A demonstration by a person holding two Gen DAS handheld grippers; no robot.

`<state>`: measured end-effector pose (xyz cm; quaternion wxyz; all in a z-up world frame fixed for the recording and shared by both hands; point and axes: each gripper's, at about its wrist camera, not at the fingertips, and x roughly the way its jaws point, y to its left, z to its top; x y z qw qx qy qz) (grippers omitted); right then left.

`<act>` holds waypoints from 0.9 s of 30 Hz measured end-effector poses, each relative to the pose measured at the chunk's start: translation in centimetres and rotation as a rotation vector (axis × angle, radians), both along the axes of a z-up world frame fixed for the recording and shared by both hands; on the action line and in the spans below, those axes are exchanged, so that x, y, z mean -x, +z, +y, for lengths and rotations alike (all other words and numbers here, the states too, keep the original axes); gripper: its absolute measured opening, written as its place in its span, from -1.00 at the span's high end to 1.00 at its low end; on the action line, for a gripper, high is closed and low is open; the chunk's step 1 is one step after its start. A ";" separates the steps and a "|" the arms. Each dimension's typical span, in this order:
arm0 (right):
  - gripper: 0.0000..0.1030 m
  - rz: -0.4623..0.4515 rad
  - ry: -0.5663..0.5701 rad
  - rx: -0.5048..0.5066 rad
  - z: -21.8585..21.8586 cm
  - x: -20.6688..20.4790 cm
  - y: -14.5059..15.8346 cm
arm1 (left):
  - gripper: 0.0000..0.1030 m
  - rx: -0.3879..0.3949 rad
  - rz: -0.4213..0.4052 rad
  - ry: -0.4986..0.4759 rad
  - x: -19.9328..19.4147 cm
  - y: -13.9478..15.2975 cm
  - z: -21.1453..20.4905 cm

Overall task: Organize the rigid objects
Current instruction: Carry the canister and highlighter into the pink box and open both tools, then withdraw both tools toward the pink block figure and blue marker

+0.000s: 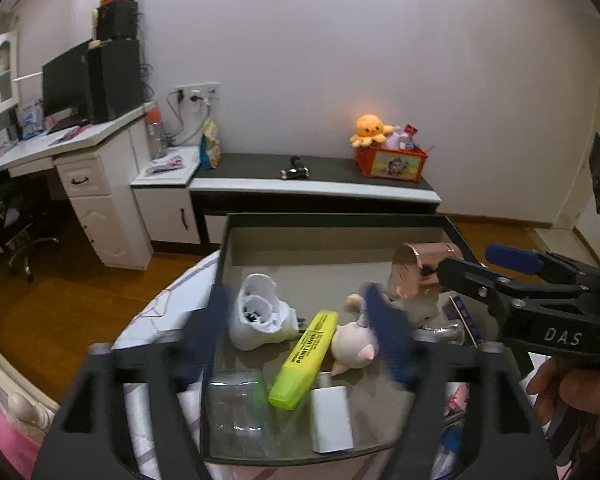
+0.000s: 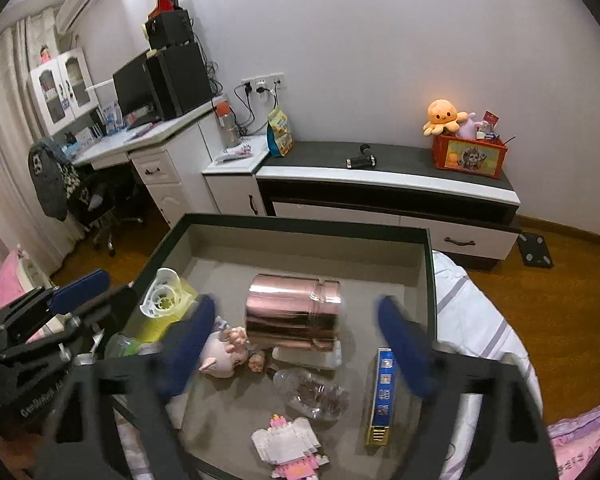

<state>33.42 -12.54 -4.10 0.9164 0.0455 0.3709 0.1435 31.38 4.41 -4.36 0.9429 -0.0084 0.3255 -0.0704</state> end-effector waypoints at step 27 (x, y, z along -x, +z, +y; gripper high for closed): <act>-1.00 -0.131 -0.051 -0.056 -2.1 13.5 4.2 | -1.00 0.034 -0.109 0.047 13.5 3.4 1.8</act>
